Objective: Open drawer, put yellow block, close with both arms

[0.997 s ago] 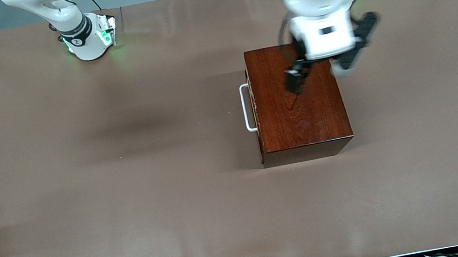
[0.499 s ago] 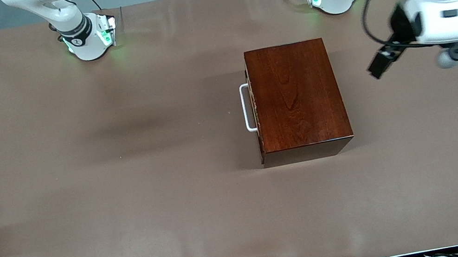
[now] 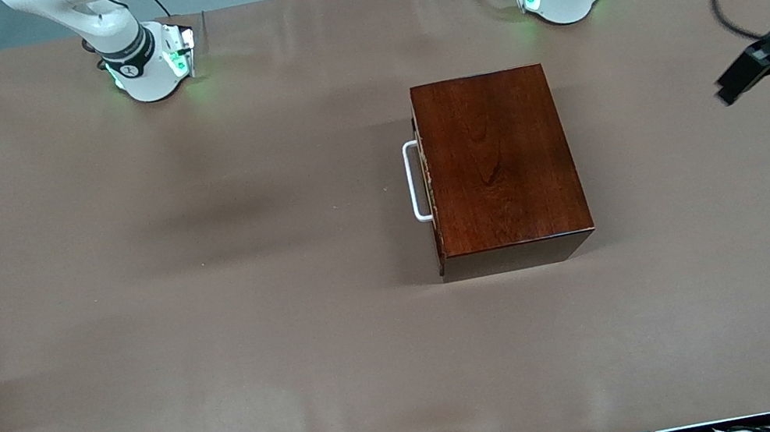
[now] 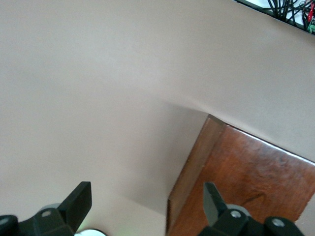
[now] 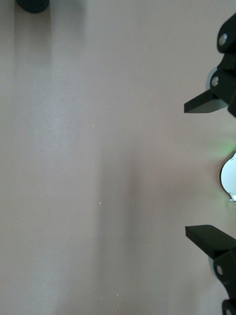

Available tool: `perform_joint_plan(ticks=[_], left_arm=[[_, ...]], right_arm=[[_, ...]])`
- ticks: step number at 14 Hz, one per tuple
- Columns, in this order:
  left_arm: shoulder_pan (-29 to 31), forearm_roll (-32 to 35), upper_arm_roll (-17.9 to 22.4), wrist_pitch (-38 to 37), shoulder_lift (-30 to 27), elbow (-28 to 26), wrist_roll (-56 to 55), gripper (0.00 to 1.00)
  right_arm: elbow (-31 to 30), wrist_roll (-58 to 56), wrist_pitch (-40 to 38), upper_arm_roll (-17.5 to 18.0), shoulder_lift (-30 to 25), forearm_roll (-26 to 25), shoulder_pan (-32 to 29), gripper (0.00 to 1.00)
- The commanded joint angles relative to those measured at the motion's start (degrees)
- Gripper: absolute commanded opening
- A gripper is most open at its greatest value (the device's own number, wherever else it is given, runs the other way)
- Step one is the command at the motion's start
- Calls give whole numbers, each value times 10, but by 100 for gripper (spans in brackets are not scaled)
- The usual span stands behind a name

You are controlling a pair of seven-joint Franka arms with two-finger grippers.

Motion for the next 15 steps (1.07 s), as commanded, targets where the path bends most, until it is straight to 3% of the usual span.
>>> perform_joint_plan(ticks=[1, 6, 15], left_arm=[[18, -10, -4, -13, -21, -15, 62, 100], [37, -10, -5, -27, -26, -31, 147, 100], [37, -9, -8, -13, -29, -36, 164, 100]], right_arm=[[-17, -5, 4, 6, -18, -5, -5, 100], [-17, -5, 4, 5, -18, -5, -6, 100], [-18, -5, 4, 5, -18, -5, -6, 100]])
